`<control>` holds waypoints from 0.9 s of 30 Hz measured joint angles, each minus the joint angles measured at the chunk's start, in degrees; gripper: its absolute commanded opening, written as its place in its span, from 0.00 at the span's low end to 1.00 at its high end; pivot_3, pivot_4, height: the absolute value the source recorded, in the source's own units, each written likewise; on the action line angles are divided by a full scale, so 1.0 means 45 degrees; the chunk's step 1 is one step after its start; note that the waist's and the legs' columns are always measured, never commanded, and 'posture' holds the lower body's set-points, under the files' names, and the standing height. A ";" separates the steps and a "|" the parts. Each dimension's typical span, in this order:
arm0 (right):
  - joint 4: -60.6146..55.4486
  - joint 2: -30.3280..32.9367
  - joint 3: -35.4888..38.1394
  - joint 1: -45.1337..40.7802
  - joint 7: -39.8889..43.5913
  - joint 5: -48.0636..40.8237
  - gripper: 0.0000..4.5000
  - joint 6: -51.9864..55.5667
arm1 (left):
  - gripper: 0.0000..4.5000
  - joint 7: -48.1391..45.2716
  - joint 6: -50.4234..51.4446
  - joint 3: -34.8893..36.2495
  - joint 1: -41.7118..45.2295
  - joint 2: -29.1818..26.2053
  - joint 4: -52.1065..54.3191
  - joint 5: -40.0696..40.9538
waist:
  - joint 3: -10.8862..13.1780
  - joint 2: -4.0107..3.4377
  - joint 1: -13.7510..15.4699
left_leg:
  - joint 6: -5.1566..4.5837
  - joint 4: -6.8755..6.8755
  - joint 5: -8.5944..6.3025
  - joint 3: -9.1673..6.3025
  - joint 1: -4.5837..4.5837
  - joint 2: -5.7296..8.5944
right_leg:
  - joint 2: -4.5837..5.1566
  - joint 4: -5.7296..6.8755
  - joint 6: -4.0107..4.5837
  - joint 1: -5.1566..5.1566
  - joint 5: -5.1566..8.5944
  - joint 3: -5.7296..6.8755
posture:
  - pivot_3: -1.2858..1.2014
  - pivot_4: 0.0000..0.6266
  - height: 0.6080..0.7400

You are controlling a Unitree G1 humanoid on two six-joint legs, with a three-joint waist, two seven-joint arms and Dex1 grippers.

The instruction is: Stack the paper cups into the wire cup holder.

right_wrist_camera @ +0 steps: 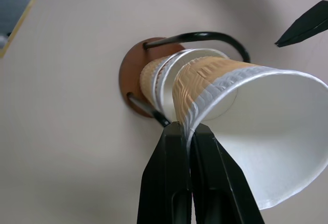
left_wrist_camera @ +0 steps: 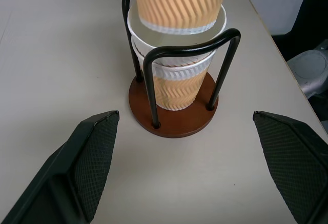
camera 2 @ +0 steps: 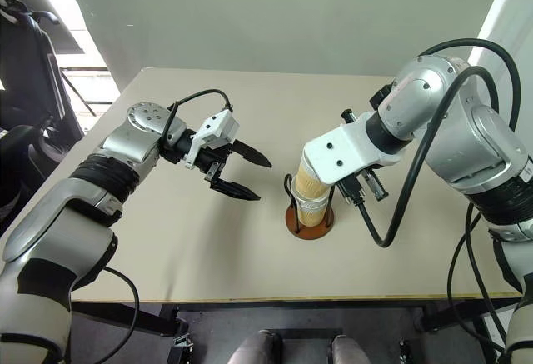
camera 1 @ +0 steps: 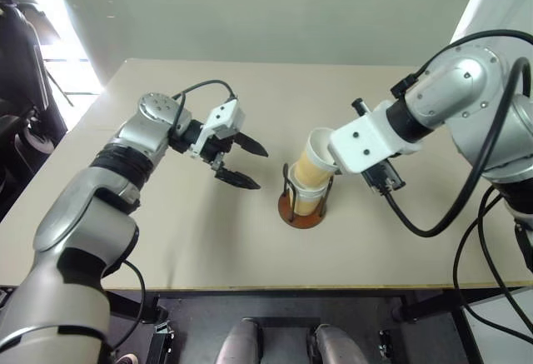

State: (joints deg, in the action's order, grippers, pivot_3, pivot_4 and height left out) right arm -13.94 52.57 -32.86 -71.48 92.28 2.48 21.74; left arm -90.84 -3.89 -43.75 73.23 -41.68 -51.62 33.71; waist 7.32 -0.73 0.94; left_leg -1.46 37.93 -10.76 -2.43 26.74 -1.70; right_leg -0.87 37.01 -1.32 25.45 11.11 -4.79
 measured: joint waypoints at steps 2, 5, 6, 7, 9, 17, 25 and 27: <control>-0.0006 -0.0001 -0.0001 0.0052 0.0000 -0.0018 0.01 -0.0020 | 1.00 0.0000 0.0021 0.0011 0.0000 -0.0022 0.0086 0.0091 | 0.0000 -0.0001 -0.0005 | 0.0002 0.0002 0.0002 0.0001 0.0000 -0.0002 | -0.0004 0.0002 -0.0001 0.0002 -0.0001 -0.0003 | 0.52 0.24 1.00; -0.0006 -0.0005 -0.0001 0.0052 0.0000 -0.0020 0.01 -0.0047 | 1.00 0.0000 0.0023 0.0096 0.0020 -0.0079 0.0190 0.0182 | 0.0000 -0.0001 -0.0008 | 0.0002 0.0003 0.0005 -0.0005 0.0000 -0.0003 | -0.0004 0.0005 -0.0001 0.0002 -0.0001 -0.0001 | 0.52 0.24 1.00; -0.0006 -0.0013 -0.0001 0.0053 0.0000 -0.0024 0.01 -0.0058 | 1.00 0.0000 0.0019 0.0144 0.0034 -0.0149 0.0252 0.0182 | 0.0000 -0.0001 -0.0014 | 0.0002 0.0002 0.0005 -0.0003 -0.0001 -0.0001 | -0.0009 0.0005 -0.0001 0.0004 -0.0001 0.0001 | 0.52 0.24 1.00; -0.0007 -0.0015 -0.0001 0.0054 0.0000 -0.0029 0.01 -0.0070 | 1.00 0.0000 0.0014 0.0223 0.0088 -0.0249 0.0307 0.0184 | 0.0000 0.0000 -0.0014 | 0.0003 0.0003 0.0006 -0.0014 0.0003 -0.0005 | -0.0006 0.0005 -0.0001 0.0006 -0.0002 -0.0002 | 0.52 0.24 1.00; -0.0005 -0.0033 -0.0001 0.0056 0.0001 -0.0034 0.01 -0.0098 | 1.00 0.0000 0.0013 0.0474 0.0312 -0.0506 0.0450 0.0195 | 0.0000 0.0001 -0.0018 | 0.0003 -0.0001 0.0006 -0.0011 0.0006 -0.0005 | -0.0010 0.0005 0.0000 0.0010 -0.0001 0.0000 | 0.52 0.24 1.00; 0.0243 -0.0302 -0.0002 0.0060 0.0000 -0.0021 0.01 -0.0599 | 1.00 -0.0001 0.0279 0.0789 0.0753 -0.1586 0.1622 0.0516 | 0.0000 0.0000 -0.0041 | 0.0006 -0.0006 0.0008 0.0000 0.0013 -0.0005 | -0.0013 0.0005 0.0013 0.0027 0.0006 0.0002 | 0.52 0.24 1.00; 0.0594 -0.0535 -0.0010 0.0062 0.0000 -0.0005 0.01 -0.1063 | 1.00 -0.0003 0.0720 0.0786 0.0668 -0.2200 0.2740 0.0813 | -0.0002 0.0003 -0.0086 | 0.0017 -0.0014 0.0019 -0.0001 0.0030 -0.0006 | -0.0013 0.0011 0.0023 0.0049 0.0009 0.0003 | 0.52 0.24 1.00; 0.0633 -0.0553 -0.0011 0.0063 0.0000 -0.0001 0.01 -0.1123 | 1.00 -0.0004 0.0797 0.0784 0.0627 -0.2318 0.2855 0.0838 | -0.0003 0.0004 -0.0089 | 0.0021 -0.0016 0.0022 -0.0012 0.0035 -0.0010 | -0.0008 0.0014 0.0030 0.0054 0.0012 0.0002 | 0.52 0.24 1.00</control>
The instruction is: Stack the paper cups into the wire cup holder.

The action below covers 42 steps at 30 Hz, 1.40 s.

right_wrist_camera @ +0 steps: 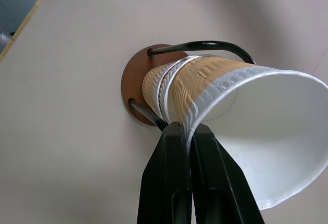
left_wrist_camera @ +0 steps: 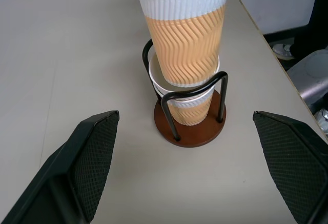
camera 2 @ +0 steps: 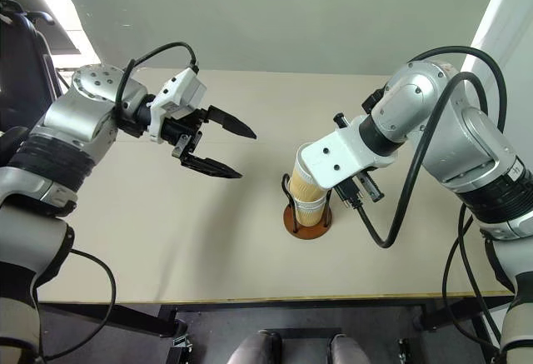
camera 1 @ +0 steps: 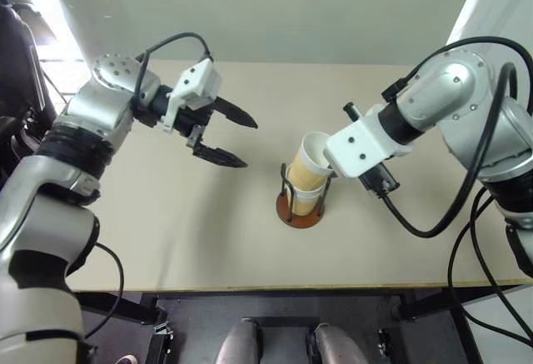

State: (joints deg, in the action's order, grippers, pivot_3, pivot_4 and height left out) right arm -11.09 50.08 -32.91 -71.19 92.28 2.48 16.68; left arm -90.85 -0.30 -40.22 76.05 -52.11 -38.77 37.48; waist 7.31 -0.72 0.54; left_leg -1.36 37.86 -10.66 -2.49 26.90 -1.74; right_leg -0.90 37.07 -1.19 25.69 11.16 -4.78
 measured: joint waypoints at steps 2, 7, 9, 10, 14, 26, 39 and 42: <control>0.0035 -0.0044 -0.0001 0.0004 0.0000 0.0005 0.01 -0.0023 | 1.00 0.0000 0.0042 -0.0003 -0.0041 -0.0089 0.0098 0.0037 | -0.0001 0.0001 -0.0011 | 0.0004 -0.0010 0.0002 0.0010 -0.0004 0.0006 | -0.0009 0.0003 0.0004 0.0009 0.0001 0.0005 | 0.52 0.24 1.00; 0.0083 -0.0086 -0.0001 0.0024 0.0000 0.0022 0.01 -0.0145 | 1.00 0.0000 0.0083 -0.0004 -0.0072 -0.0172 0.0166 0.0063 | -0.0001 0.0002 -0.0025 | 0.0010 -0.0018 0.0009 0.0014 -0.0003 0.0004 | -0.0010 0.0006 0.0015 0.0011 0.0002 0.0011 | 0.52 0.24 1.00; 0.0154 -0.0125 -0.0001 0.0027 0.0000 0.0132 0.01 -0.0263 | 1.00 0.0000 0.0100 -0.0005 -0.0110 -0.0185 0.0183 0.0123 | -0.0001 0.0002 -0.0023 | 0.0011 -0.0012 0.0011 -0.0015 -0.0001 -0.0004 | 0.0003 0.0008 0.0017 0.0008 0.0001 0.0001 | 0.52 0.24 1.00; 0.0217 -0.0164 -0.0001 0.0033 0.0000 0.0239 0.01 -0.0331 | 1.00 0.0000 0.0105 -0.0005 -0.0132 -0.0195 0.0195 0.0159 | -0.0001 0.0003 -0.0039 | 0.0011 -0.0022 0.0012 0.0011 -0.0004 0.0003 | -0.0009 0.0010 0.0020 0.0013 0.0002 0.0009 | 0.52 0.24 1.00; 0.0422 -0.0339 0.0000 0.0089 0.0000 0.0506 0.22 -0.0587 | 1.00 0.0000 0.0141 -0.0012 -0.0220 -0.0212 0.0259 0.0179 | -0.0002 0.0004 -0.0045 | 0.0015 -0.0019 0.0017 -0.0009 -0.0001 -0.0005 | 0.0002 0.0014 0.0021 0.0011 -0.0001 0.0007 | 0.52 0.24 1.00; 0.0539 -0.0868 0.0306 0.0134 0.0000 0.0217 0.60 0.0372 | 1.00 -0.0001 0.0341 -0.0025 -0.0349 -0.0347 0.0524 0.0205 | -0.0001 0.0002 -0.0073 | 0.0048 -0.0056 0.0054 -0.0009 0.0001 0.0001 | 0.0001 0.0016 0.0034 0.0019 -0.0002 0.0014 | 0.52 0.24 1.00; 0.2238 -0.0831 0.5040 0.2266 -0.3349 -0.1796 0.60 0.4123 | 1.00 0.0034 0.2870 0.4026 -0.1777 0.0263 -0.0967 -0.0447 | -0.0011 0.0023 -0.0091 | 0.0103 -0.0189 0.0137 0.0025 -0.0098 0.0003 | 0.0001 0.0030 0.0041 0.0005 -0.0009 -0.0002 | 0.52 0.24 1.00; 0.2622 -0.1336 0.5724 0.2596 -0.4596 -0.2034 0.60 0.4450 | 1.00 0.0099 0.3244 0.4883 -0.2604 0.0255 -0.0910 -0.1038 | -0.0010 0.0022 -0.0120 | 0.0108 -0.0207 0.0144 0.0015 -0.0127 -0.0006 | -0.0013 0.0063 0.0046 0.0007 -0.0006 -0.0004 | 0.52 0.24 1.00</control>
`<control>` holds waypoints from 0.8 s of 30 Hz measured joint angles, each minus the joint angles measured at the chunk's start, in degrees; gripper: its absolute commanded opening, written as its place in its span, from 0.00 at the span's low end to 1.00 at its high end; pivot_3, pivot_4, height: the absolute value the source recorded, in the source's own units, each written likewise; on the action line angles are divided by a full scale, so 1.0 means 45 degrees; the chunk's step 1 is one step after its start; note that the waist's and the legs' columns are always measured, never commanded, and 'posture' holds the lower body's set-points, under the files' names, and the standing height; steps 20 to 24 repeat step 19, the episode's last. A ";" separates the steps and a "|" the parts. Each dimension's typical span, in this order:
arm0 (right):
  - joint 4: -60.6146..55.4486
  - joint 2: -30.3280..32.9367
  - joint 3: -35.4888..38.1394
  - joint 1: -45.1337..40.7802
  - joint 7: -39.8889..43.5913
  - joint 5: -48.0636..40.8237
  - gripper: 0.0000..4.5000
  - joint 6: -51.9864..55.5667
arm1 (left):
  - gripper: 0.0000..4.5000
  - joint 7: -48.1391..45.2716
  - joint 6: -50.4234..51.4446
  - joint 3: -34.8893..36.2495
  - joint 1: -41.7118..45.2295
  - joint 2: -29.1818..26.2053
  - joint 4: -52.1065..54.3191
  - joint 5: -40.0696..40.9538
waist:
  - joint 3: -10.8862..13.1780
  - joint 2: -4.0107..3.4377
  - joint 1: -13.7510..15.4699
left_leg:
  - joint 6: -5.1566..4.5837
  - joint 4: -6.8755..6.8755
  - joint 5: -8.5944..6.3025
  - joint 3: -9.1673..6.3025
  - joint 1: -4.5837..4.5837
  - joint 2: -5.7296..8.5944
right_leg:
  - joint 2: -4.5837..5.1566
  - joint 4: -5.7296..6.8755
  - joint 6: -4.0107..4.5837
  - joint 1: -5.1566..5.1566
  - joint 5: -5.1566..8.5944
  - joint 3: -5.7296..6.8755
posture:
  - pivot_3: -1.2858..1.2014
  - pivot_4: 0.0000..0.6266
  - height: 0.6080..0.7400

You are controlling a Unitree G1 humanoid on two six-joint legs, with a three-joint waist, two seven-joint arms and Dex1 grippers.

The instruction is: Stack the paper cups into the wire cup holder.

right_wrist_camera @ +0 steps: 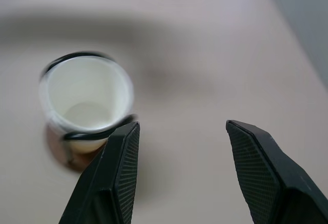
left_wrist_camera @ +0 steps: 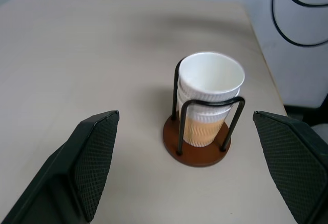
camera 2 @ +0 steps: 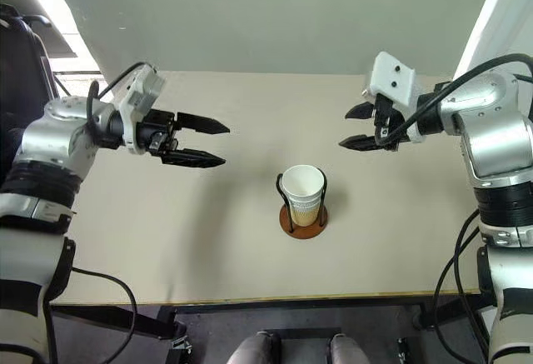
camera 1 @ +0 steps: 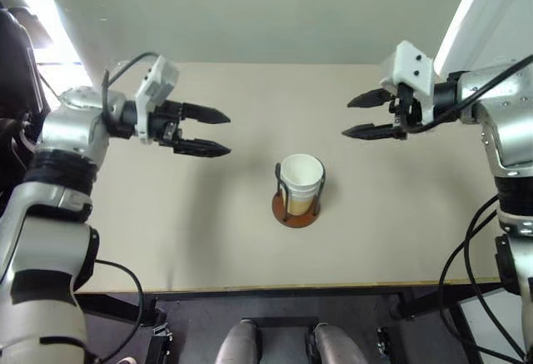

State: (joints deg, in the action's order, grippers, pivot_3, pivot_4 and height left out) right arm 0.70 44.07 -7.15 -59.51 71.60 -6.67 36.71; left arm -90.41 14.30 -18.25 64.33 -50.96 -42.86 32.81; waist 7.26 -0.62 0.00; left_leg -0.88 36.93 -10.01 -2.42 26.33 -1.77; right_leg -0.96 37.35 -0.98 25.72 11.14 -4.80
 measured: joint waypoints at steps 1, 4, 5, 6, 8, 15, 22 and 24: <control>0.0174 -0.0161 0.0133 0.0055 -0.0344 -0.0081 0.60 0.0015 | 1.00 0.0037 0.0110 0.0251 -0.0244 -0.0031 0.0077 -0.0173 | 0.0000 0.0000 -0.0005 | 0.0002 0.0002 0.0001 -0.0002 -0.0006 -0.0002 | 0.0000 0.0014 -0.0003 -0.0002 -0.0002 -0.0001 | 0.52 0.24 1.00; 0.1184 -0.0383 0.0760 0.0542 -0.1319 -0.0267 0.60 -0.0030 | 1.00 0.0323 0.0302 0.1073 -0.1172 -0.0371 0.0509 -0.0566 | -0.0001 0.0001 -0.0026 | 0.0006 0.0005 0.0007 -0.0008 -0.0023 -0.0003 | 0.0001 0.0032 0.0000 -0.0013 0.0001 0.0002 | 0.52 0.24 1.00; 0.1477 -0.0423 0.0938 0.0732 -0.1562 -0.0308 0.60 -0.0069 | 1.00 0.0450 0.0303 0.1339 -0.1428 -0.0510 0.0549 -0.0717 | 0.0000 0.0000 -0.0026 | 0.0007 0.0008 0.0008 -0.0007 -0.0022 -0.0003 | 0.0001 0.0036 0.0004 -0.0011 0.0003 0.0001 | 0.52 0.24 1.00; 0.1890 -0.0621 0.1253 0.0966 -0.1901 -0.0412 0.60 -0.0321 | 1.00 0.0638 0.0281 0.1749 -0.1709 -0.0578 0.0560 -0.0806 | -0.0001 0.0001 -0.0027 | 0.0007 0.0008 0.0012 -0.0005 -0.0037 -0.0002 | 0.0002 0.0041 0.0005 -0.0022 0.0003 -0.0002 | 0.52 0.24 1.00; 0.2581 -0.1032 0.1675 0.1358 -0.2503 -0.0532 0.60 -0.1178 | 1.00 0.1134 0.0186 0.2394 -0.2139 -0.0570 0.0574 -0.0994 | -0.0001 0.0001 -0.0023 | 0.0016 0.0009 0.0024 -0.0005 -0.0058 -0.0001 | 0.0005 0.0053 0.0011 -0.0036 0.0000 -0.0002 | 0.52 0.24 1.00; 0.3852 -0.1814 0.1922 0.2975 -0.3938 -0.0446 0.60 -0.3885 | 1.00 0.2454 -0.0140 0.3629 -0.2641 -0.0392 0.0543 -0.1850 | 0.0000 0.0000 -0.0020 | 0.0004 0.0018 0.0058 -0.0007 -0.0070 0.0003 | 0.0006 0.0107 0.0041 -0.0033 -0.0023 -0.0003 | 0.52 0.24 1.00; 0.4649 -0.1810 0.1920 0.2873 -0.4227 -0.0328 0.60 -0.4902 | 1.00 0.2869 -0.0379 0.3986 -0.2579 -0.0285 0.0174 -0.2335 | 0.0000 0.0001 -0.0042 | 0.0003 0.0014 0.0061 -0.0014 -0.0084 0.0003 | 0.0004 0.0119 0.0060 -0.0032 -0.0034 -0.0004 | 0.52 0.24 1.00; 0.4649 -0.1810 0.1920 0.2873 -0.4227 -0.0328 0.60 -0.4902 | 1.00 0.2869 -0.0379 0.3986 -0.2579 -0.0285 0.0174 -0.2335 | 0.0000 0.0001 -0.0042 | 0.0003 0.0014 0.0061 -0.0014 -0.0084 0.0003 | 0.0004 0.0119 0.0060 -0.0032 -0.0034 -0.0004 | 0.52 0.24 1.00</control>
